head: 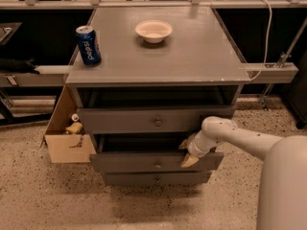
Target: Open middle drawer
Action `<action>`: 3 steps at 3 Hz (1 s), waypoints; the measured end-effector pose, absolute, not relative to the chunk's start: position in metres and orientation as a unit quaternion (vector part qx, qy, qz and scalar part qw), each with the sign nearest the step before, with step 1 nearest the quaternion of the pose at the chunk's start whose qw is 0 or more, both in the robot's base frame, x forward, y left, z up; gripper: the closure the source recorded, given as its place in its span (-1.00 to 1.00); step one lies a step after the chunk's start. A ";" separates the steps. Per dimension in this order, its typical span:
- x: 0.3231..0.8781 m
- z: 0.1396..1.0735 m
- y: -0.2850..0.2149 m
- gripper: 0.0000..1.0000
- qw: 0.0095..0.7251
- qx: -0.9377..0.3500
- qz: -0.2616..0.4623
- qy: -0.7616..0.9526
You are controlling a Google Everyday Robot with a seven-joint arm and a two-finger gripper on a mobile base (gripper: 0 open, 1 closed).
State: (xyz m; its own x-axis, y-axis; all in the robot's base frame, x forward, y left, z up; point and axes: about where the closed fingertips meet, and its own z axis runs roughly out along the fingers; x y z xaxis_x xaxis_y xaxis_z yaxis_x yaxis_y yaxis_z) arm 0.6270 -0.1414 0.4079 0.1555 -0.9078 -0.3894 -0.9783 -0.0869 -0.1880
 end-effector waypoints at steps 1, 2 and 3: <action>0.624 0.406 -0.141 -1.00 0.200 -0.734 0.090 0.643; 0.615 0.399 -0.140 -1.00 0.189 -0.739 0.102 0.639; 0.588 0.392 -0.147 -1.00 0.167 -0.742 0.127 0.636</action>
Offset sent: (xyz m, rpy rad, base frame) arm -0.0201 -0.0003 -0.0113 -0.0101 0.0672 0.0426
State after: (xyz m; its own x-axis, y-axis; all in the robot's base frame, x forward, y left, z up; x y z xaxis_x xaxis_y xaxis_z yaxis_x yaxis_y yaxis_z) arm 0.5880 -0.1466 0.3922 0.1576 -0.9021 -0.4018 -0.9872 -0.1342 -0.0860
